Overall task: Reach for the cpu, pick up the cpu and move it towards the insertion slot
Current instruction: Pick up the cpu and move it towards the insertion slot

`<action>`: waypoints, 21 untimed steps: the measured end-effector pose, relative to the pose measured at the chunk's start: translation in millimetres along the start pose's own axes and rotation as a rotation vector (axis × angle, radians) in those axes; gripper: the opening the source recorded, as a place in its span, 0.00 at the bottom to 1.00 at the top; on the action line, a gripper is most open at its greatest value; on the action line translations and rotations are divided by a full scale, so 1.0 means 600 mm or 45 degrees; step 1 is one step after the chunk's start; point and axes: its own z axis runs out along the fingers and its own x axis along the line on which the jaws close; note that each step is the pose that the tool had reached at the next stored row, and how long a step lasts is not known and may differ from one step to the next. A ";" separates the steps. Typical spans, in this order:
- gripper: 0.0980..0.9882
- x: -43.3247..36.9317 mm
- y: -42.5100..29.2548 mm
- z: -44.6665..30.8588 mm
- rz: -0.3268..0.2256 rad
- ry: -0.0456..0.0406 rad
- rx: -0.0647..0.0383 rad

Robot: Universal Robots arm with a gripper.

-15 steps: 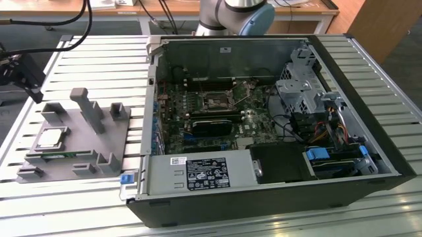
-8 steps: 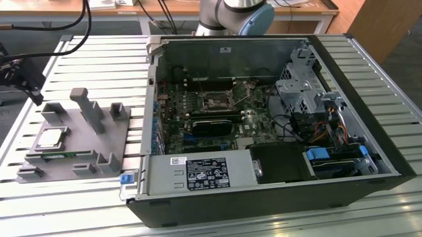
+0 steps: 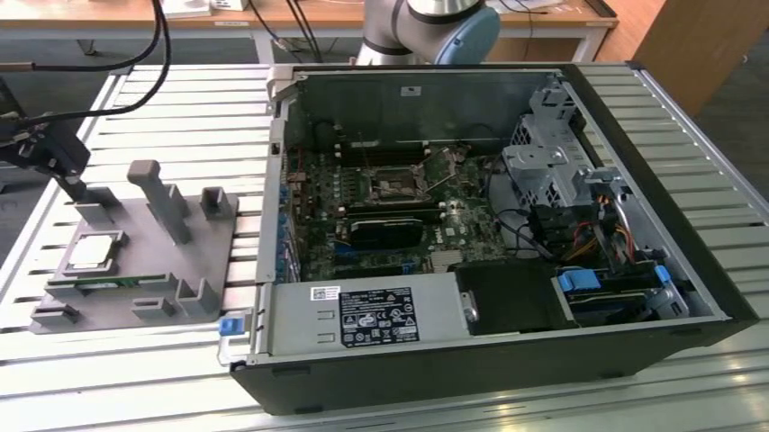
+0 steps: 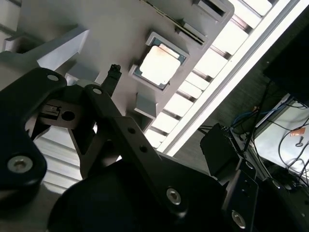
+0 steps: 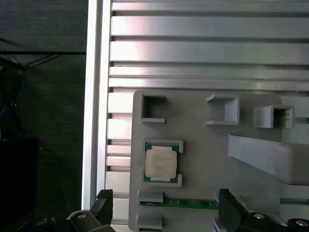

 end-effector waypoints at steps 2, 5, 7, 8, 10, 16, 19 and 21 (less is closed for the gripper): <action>0.94 0.000 -0.001 0.006 0.000 0.000 0.000; 0.94 -0.001 -0.002 0.015 0.000 0.000 0.000; 0.94 -0.001 -0.004 0.021 0.000 0.000 0.000; 0.94 -0.001 -0.005 0.024 0.000 0.000 0.000; 0.94 -0.001 -0.005 0.030 0.000 0.000 0.000; 0.94 -0.001 -0.007 0.048 0.000 0.000 0.000; 0.94 -0.001 -0.009 0.057 0.000 0.000 0.000; 0.94 -0.001 -0.009 0.063 0.000 0.000 0.000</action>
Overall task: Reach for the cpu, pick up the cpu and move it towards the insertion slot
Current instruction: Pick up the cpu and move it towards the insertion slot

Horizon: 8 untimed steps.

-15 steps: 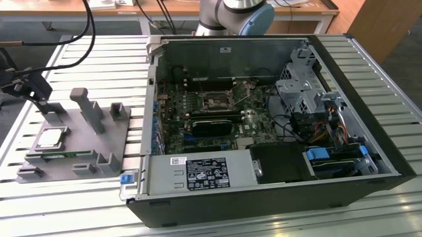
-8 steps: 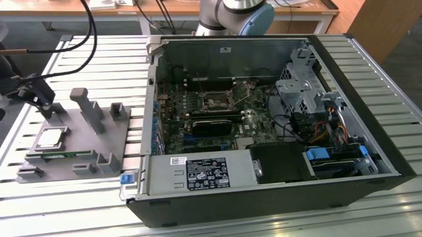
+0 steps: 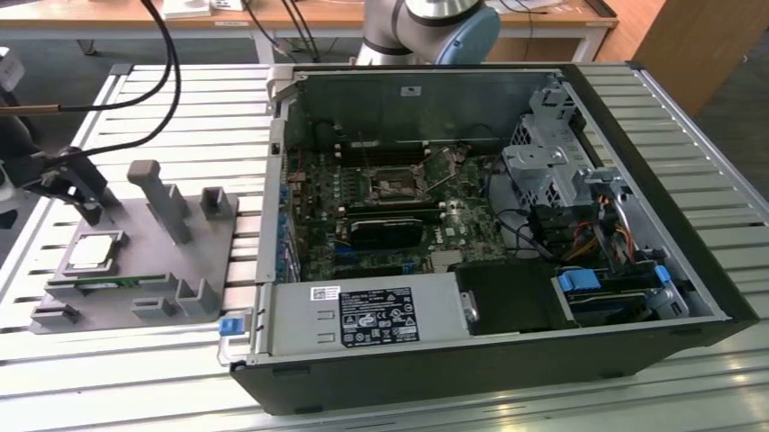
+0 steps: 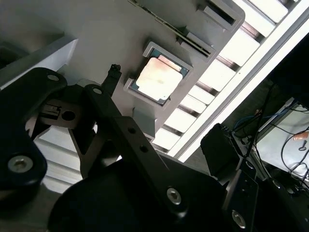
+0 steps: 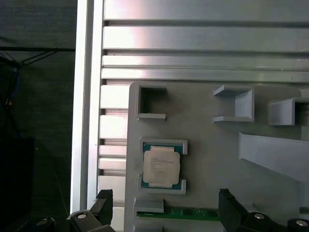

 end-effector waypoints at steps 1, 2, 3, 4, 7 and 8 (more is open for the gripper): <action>0.94 0.000 0.000 0.003 0.000 0.000 0.000; 0.94 0.000 -0.001 0.006 0.000 0.000 0.000; 0.94 0.000 -0.001 0.009 0.000 0.000 0.000; 0.94 0.000 -0.002 0.012 0.000 0.000 0.000; 0.94 0.000 -0.004 0.021 0.000 0.000 0.000; 0.94 -0.001 -0.004 0.024 0.000 0.000 0.000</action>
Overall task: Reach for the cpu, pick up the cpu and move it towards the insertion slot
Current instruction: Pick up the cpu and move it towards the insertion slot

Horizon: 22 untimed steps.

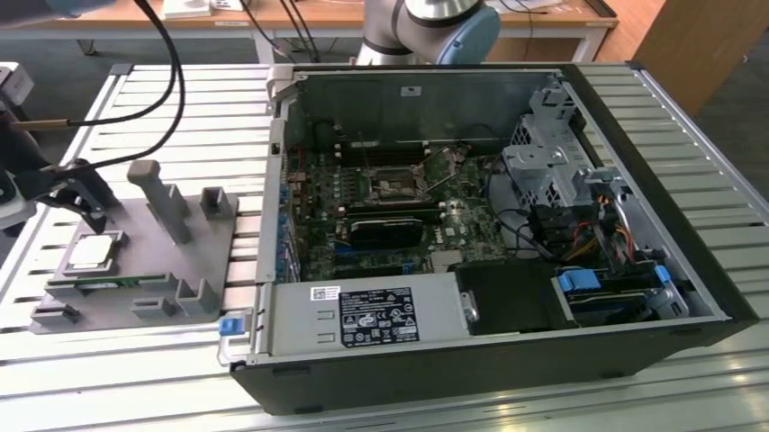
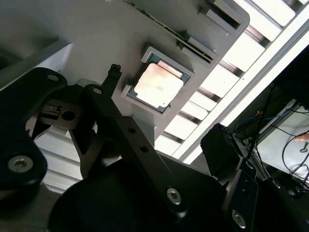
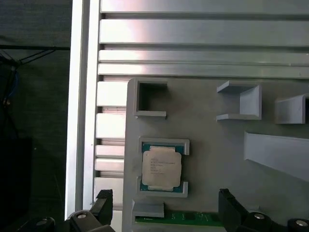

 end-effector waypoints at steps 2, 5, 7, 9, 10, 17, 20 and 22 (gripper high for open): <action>0.94 0.000 -0.001 0.006 0.000 0.000 0.000; 0.94 0.000 -0.001 0.015 0.000 0.000 0.000; 0.94 -0.001 -0.001 0.019 0.000 -0.002 0.000; 0.94 -0.001 -0.001 0.023 0.000 -0.009 0.000; 0.94 -0.001 -0.002 0.026 -0.001 -0.009 0.000; 0.94 -0.002 0.004 0.048 0.000 -0.009 0.000; 0.94 -0.002 0.005 0.057 -0.001 -0.009 0.001; 0.94 -0.002 0.005 0.063 0.000 -0.009 0.001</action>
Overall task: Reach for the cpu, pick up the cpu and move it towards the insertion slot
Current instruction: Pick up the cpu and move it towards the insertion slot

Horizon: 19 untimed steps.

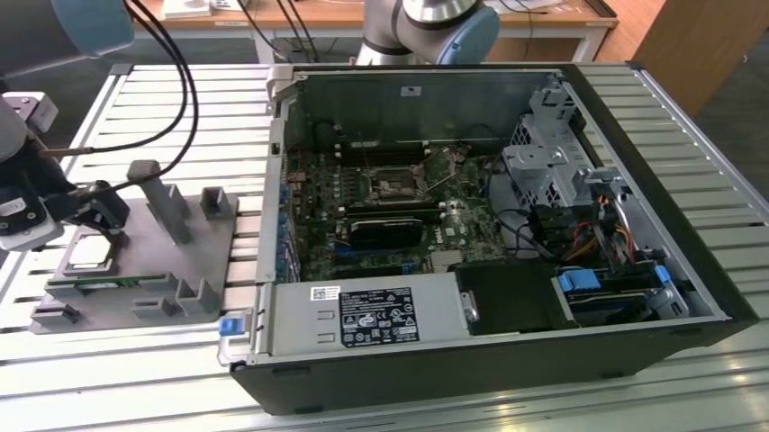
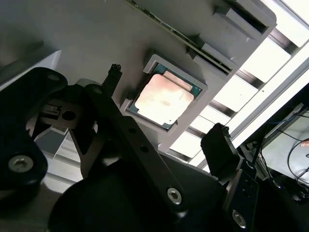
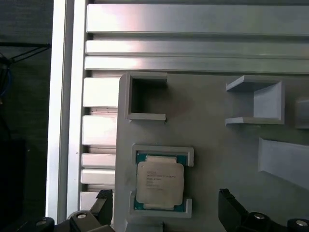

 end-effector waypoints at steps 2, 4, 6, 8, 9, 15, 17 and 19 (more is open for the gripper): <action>0.93 0.000 0.000 0.006 0.000 0.000 0.000; 0.85 0.000 0.000 0.012 0.000 0.000 0.000; 0.85 0.001 0.001 0.018 0.000 0.000 0.000; 0.84 0.002 0.002 0.020 0.001 0.000 0.000; 0.84 0.003 0.004 0.021 0.002 0.000 0.000; 0.75 0.008 0.013 0.029 0.010 0.000 0.000; 0.75 0.008 0.014 0.033 0.011 0.000 0.000; 0.74 0.008 0.014 0.035 0.012 0.000 0.000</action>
